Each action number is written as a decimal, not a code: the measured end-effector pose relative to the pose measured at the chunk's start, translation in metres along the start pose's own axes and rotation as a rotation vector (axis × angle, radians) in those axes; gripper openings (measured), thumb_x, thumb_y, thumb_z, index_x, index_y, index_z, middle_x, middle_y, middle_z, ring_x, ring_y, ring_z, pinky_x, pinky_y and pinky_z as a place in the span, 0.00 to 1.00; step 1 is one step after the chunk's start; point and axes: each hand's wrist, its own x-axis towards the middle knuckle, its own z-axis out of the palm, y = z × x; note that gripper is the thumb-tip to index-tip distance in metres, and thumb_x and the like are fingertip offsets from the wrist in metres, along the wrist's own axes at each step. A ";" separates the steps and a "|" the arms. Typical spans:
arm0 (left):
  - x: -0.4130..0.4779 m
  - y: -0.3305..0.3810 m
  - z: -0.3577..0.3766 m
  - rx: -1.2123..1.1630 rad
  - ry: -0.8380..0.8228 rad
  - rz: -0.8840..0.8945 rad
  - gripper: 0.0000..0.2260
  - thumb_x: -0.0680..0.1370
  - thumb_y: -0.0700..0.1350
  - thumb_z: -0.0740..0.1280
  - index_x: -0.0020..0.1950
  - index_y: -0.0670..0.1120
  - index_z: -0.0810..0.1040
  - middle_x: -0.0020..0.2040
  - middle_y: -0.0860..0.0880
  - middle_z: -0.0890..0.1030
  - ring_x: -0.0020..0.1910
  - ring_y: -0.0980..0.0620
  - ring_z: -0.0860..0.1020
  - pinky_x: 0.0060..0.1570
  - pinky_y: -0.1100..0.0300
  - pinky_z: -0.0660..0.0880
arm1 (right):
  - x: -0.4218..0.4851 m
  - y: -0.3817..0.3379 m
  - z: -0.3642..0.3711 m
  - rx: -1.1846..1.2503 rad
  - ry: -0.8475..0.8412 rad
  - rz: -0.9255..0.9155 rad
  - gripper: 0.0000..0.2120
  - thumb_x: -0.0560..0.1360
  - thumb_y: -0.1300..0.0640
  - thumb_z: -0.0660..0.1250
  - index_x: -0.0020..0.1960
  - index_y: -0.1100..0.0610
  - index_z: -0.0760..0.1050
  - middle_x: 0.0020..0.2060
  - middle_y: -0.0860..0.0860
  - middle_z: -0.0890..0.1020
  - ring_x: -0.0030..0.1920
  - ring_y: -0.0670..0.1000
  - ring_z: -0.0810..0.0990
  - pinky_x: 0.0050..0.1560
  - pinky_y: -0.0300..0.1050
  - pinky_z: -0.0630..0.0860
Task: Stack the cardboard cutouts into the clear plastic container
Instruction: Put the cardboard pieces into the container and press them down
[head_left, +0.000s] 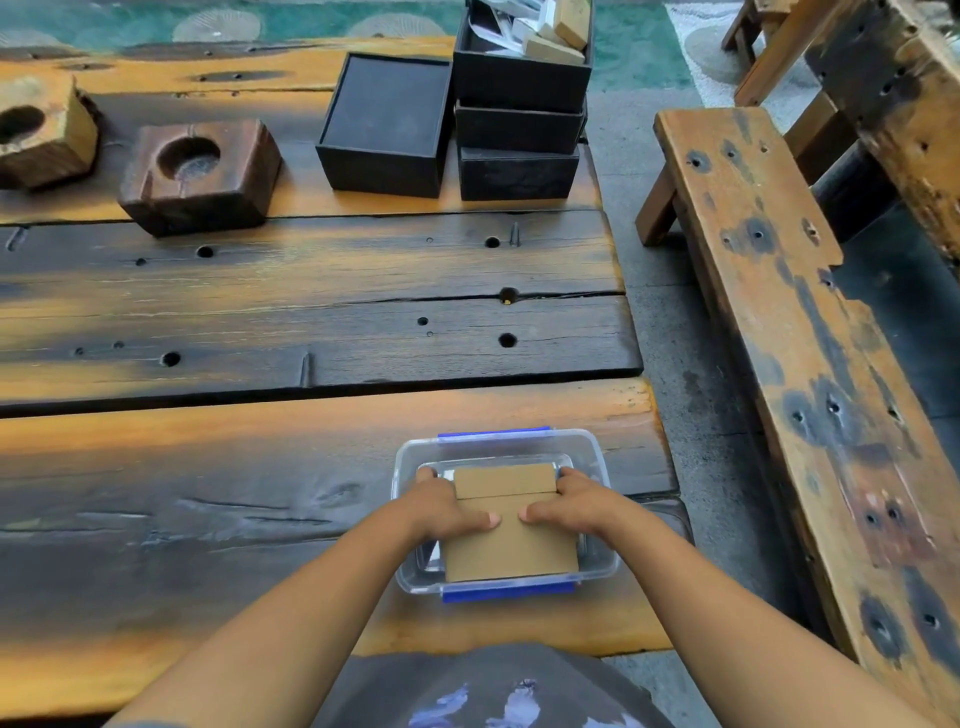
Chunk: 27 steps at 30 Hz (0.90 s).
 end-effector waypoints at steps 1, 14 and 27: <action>0.000 0.001 -0.003 0.004 0.018 0.008 0.38 0.67 0.67 0.71 0.69 0.44 0.71 0.69 0.45 0.63 0.66 0.46 0.72 0.67 0.52 0.71 | 0.001 -0.005 -0.003 0.001 -0.001 0.007 0.24 0.66 0.46 0.76 0.56 0.51 0.70 0.61 0.50 0.74 0.52 0.51 0.77 0.45 0.41 0.75; -0.014 0.004 -0.017 -0.549 -0.016 -0.010 0.18 0.74 0.54 0.72 0.53 0.41 0.78 0.47 0.45 0.82 0.41 0.47 0.80 0.39 0.58 0.72 | 0.001 -0.001 -0.001 0.096 -0.047 0.081 0.30 0.67 0.45 0.76 0.63 0.56 0.71 0.56 0.52 0.79 0.51 0.52 0.80 0.54 0.47 0.78; -0.048 0.004 0.033 -1.124 0.080 -0.131 0.12 0.77 0.48 0.67 0.58 0.46 0.72 0.48 0.52 0.79 0.43 0.59 0.76 0.34 0.63 0.67 | -0.021 0.019 0.030 0.451 0.054 0.084 0.28 0.70 0.44 0.72 0.64 0.56 0.70 0.60 0.52 0.78 0.58 0.54 0.78 0.63 0.53 0.74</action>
